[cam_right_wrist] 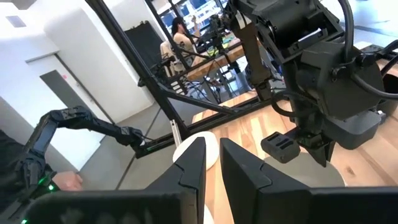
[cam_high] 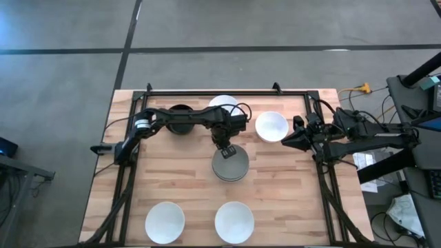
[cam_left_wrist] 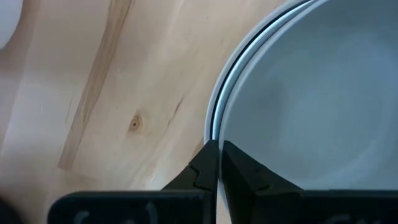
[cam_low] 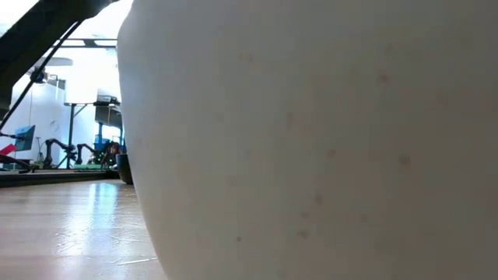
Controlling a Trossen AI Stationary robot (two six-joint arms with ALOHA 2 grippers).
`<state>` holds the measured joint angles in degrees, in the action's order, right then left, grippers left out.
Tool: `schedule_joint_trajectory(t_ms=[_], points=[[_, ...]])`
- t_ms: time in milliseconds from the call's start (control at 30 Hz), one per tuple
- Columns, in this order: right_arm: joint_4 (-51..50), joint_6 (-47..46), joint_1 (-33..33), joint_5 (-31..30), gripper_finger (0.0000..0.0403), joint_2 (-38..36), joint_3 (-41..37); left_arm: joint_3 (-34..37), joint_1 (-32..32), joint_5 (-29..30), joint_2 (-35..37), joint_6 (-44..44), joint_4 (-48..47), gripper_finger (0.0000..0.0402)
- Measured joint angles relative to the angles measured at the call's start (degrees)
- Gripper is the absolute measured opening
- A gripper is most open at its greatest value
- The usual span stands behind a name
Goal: Nest bowls inside each other
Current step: Stack the gray bowl into the top of the dark gray bowl
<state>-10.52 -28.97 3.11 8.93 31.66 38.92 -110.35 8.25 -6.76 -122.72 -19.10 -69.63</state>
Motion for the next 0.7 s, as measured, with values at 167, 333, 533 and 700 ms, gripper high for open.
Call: schedule_joint_trajectory(t_ms=[167, 333, 533, 700], points=[[0.0, 0.0, 0.0, 0.0, 0.0043, 0.0, 0.0, -0.3, 0.0, 0.0, 0.0, 0.6, -0.4, 0.0011], [0.0, -0.4, 0.0, 0.0, 0.0043, 0.0, 0.0, -0.4, 0.0, 0.0, 1.1, 0.6, 0.1, 0.0053], [0.0, -0.5, 0.0, 0.0, 0.0043, 0.0, 0.0, -0.3, 0.0, 0.1, 3.1, 0.1, 0.1, 0.0099], [0.0, -0.7, 0.0, 0.0, 0.0043, 0.0, 0.0, -0.5, -0.8, -5.8, 6.4, 1.0, 0.9, 0.011]])
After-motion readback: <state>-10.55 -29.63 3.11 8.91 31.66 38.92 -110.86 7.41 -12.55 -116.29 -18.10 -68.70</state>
